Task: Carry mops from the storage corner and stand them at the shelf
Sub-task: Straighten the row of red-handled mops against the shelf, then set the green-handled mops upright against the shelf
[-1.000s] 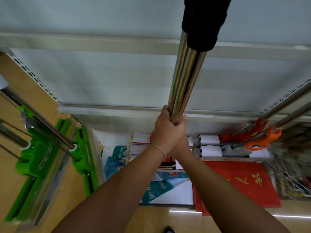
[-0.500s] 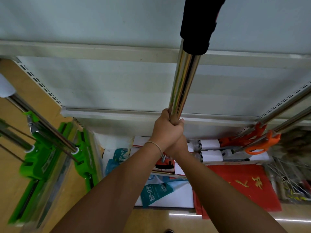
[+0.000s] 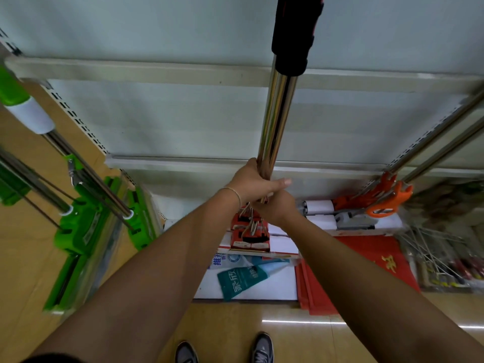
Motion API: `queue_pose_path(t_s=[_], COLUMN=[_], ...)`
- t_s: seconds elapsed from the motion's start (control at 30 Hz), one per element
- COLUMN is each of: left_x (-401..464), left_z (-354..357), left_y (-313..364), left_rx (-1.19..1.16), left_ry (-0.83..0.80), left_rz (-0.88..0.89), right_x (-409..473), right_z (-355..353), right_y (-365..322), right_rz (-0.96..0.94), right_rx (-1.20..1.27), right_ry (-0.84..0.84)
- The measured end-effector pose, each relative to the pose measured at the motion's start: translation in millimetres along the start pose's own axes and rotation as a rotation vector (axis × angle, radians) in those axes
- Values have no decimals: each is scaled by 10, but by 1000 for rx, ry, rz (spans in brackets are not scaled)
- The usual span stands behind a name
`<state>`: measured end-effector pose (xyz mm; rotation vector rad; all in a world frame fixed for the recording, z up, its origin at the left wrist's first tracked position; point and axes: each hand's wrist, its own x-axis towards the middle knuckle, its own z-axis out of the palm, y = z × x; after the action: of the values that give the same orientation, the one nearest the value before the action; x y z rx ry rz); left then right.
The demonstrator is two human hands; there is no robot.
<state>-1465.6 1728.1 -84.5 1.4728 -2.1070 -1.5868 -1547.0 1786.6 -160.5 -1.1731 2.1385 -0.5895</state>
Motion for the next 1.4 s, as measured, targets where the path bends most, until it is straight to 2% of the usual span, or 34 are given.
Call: queue_pose_path(t_s=[0.4,0.53,0.9,1.17,1.4], left_x=[-603,-831,-1376,-1779,-2089], left_z=[-377,-677,-1680,-2273,-2630], left_y=[-251,-344,-465,-353,-364], left_rx=[64,135,146,200,130], left_ry=[-48,-11,87,226,448], left_rz=[76,112,264,384,404], right_x=[-580,-755,-1133,-1166,-1094], right_z=[-69,-83,75,74,79], right_y=[-184,-510,-1754,-2609,-3118], right_rz=[109,82,-64,-206,-372], right_rx=[45,55,29,26,56], right_ry=[-18,6,118,137,92])
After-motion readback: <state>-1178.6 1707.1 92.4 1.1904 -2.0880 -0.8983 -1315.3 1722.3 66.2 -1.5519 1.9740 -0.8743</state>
